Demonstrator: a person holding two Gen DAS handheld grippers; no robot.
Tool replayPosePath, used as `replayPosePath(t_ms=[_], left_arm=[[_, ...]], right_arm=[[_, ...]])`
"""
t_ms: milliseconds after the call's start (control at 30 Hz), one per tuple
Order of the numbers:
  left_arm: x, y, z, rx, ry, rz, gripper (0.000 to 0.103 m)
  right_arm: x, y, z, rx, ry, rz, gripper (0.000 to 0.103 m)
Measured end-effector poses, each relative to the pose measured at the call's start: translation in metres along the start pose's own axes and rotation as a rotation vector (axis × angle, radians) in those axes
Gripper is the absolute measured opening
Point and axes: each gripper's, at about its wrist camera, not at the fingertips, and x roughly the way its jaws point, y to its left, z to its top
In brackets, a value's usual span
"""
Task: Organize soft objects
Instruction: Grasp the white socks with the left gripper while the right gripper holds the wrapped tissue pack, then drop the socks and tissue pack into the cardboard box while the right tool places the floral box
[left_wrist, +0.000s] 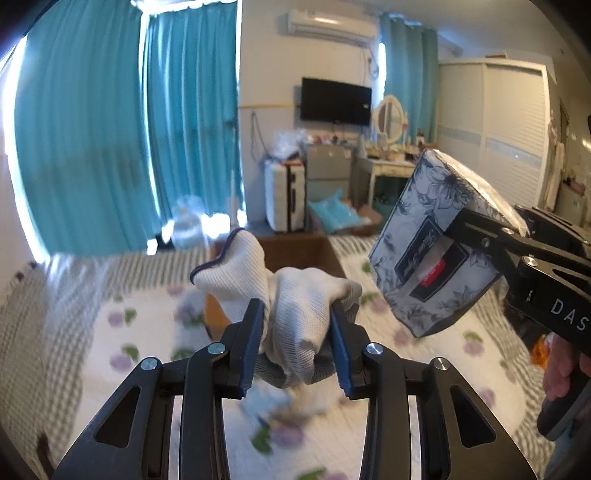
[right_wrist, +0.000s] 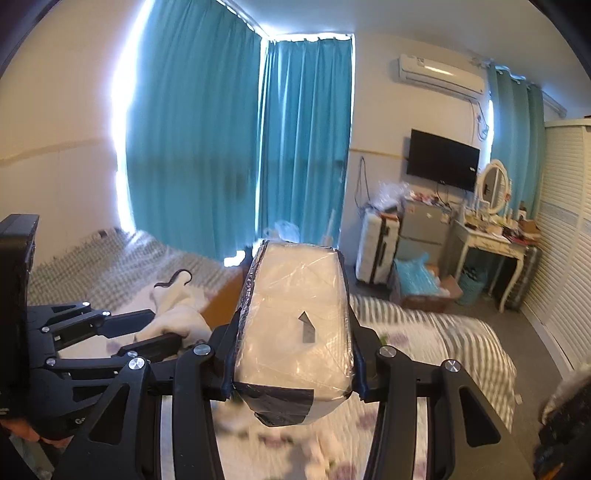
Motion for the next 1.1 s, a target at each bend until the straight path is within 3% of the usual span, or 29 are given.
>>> replayPosePath(t_ms=[200,300,500,633,700,767,800,933,1100], left_arm=[[0.055,0.023,0.035,0.024,-0.025,0.012,0.034],[0.092,0.031,0.037,0.039,-0.009,0.014,0.034],[0.161,0.049,0.02,0.039,0.062,0.011,0.036],[0.187,0.049,0.007,0.069,0.096,0.018,0.051],[0.189,0.047,0.002,0.076,0.099,0.016,0.059],[0.186,0.045,0.002,0.081,0.081,0.042,0.079],[0.183,0.046,0.002,0.078,0.071,0.058,0.083],[0.157,0.055,0.01,0.038,0.053,0.08,0.085],[0.105,0.058,0.023,0.036,0.005,0.124,0.085]], right_arm=[[0.067,0.0,0.039,0.019,-0.019,0.032,0.046],[0.108,-0.003,0.044,0.036,0.002,0.035,0.046],[0.195,-0.018,0.025,0.092,0.091,0.046,0.046],[0.236,-0.025,0.0,0.112,0.153,0.058,0.048],[0.25,-0.028,-0.01,0.113,0.178,0.074,0.059],[0.255,-0.029,-0.016,0.109,0.181,0.065,0.074],[0.256,-0.03,-0.018,0.101,0.187,0.03,0.076],[0.244,-0.042,-0.016,0.11,0.18,-0.008,0.076],[0.196,-0.051,0.005,0.099,0.146,-0.063,0.089]])
